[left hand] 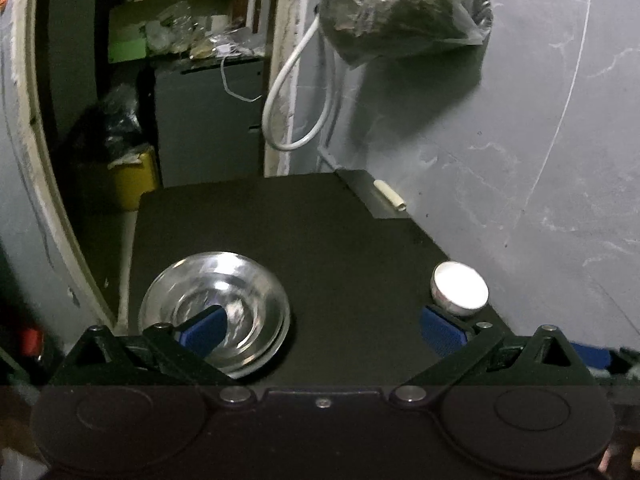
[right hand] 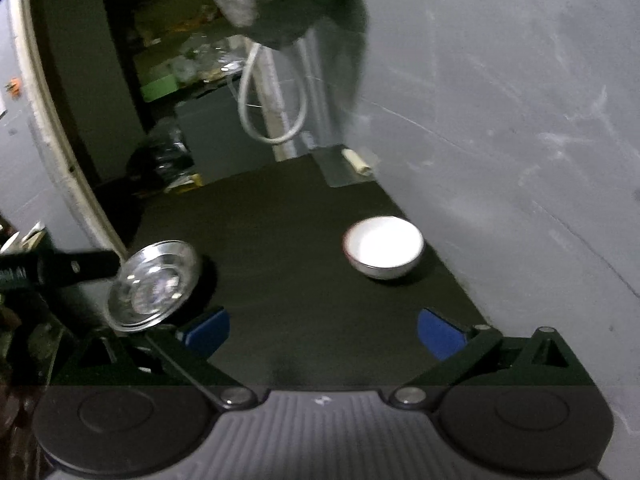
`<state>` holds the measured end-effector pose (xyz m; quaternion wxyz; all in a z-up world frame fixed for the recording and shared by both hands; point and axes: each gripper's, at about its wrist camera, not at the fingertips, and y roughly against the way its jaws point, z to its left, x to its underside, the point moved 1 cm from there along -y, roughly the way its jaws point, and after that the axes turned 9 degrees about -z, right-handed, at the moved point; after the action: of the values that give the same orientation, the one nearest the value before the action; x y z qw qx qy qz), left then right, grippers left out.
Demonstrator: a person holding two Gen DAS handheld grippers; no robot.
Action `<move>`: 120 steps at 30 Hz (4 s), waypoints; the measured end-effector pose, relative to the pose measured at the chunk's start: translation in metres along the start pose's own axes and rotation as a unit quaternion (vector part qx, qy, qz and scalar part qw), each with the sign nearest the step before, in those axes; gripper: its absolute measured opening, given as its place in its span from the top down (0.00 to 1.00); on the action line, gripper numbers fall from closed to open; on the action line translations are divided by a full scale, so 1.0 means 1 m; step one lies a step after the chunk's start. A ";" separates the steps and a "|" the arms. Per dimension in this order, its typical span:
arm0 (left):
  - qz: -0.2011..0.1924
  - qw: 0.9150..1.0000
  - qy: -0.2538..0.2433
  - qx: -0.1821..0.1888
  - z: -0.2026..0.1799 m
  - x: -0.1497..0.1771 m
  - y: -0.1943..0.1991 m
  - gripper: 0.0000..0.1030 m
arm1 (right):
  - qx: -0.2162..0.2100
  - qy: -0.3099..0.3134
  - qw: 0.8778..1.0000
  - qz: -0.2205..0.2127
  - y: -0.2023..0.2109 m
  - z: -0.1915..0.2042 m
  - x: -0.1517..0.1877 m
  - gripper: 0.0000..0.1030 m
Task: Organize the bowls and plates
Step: 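Move the left gripper toward the small red-rimmed white bowl, then grasp the small white bowl rim with the left gripper, then carry the small bowl with the left gripper and lower it into the large white bowl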
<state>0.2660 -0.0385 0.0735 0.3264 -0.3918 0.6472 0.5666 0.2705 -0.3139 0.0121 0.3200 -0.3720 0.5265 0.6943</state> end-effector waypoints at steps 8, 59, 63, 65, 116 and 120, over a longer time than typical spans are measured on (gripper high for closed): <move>0.016 1.000 -0.015 -0.001 -0.019 -0.015 -0.051 0.01 | 0.022 -0.024 0.999 0.010 -0.029 -0.019 0.003 0.00; 0.187 0.962 -0.002 0.199 -0.089 0.009 -0.249 0.92 | 0.071 -0.118 0.990 0.033 -0.147 -0.065 -0.011 0.75; 0.176 0.965 -0.001 0.196 -0.084 0.005 -0.236 0.93 | 0.061 -0.111 0.991 0.029 -0.139 -0.060 -0.012 0.77; 0.167 0.967 0.001 0.194 -0.081 0.002 -0.227 0.93 | 0.058 -0.107 0.992 0.022 -0.134 -0.057 -0.015 0.77; 0.039 0.984 0.169 0.046 0.092 0.041 0.015 0.92 | -0.147 0.067 0.986 0.028 -0.007 0.135 -0.003 0.77; 0.048 0.983 0.173 0.042 0.094 0.051 0.015 0.91 | -0.156 0.070 0.984 0.060 -0.010 0.133 0.006 0.77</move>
<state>0.2258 0.0478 0.0227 0.1981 -0.4383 0.7350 0.4780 0.2513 -0.1819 0.0244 0.1786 -0.4329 0.4542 0.7579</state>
